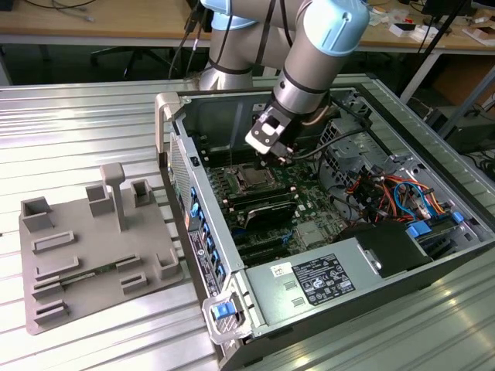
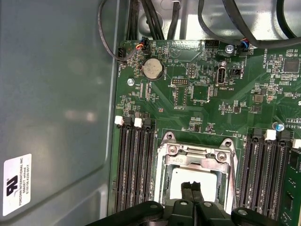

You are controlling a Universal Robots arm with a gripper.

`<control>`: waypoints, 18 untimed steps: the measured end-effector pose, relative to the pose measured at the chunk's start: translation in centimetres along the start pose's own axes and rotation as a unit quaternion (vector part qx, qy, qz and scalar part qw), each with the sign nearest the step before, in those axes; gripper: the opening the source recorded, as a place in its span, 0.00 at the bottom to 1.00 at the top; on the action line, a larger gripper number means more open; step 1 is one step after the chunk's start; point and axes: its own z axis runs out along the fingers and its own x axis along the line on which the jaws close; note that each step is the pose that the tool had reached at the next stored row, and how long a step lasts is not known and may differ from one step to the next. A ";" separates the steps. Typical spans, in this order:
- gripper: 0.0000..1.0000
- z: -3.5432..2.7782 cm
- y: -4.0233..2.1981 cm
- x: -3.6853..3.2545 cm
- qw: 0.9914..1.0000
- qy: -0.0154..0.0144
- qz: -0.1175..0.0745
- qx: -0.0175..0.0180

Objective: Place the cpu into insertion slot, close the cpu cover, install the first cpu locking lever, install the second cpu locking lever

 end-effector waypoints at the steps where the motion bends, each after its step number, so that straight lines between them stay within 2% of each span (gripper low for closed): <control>1: 0.11 0.01 -0.04 0.00 1.000 0.000 0.000 0.000; 12: 0.11 0.42 -0.63 0.01 1.000 0.000 0.000 0.000; 18: 0.11 1.20 -1.92 0.05 1.000 0.000 -0.006 0.001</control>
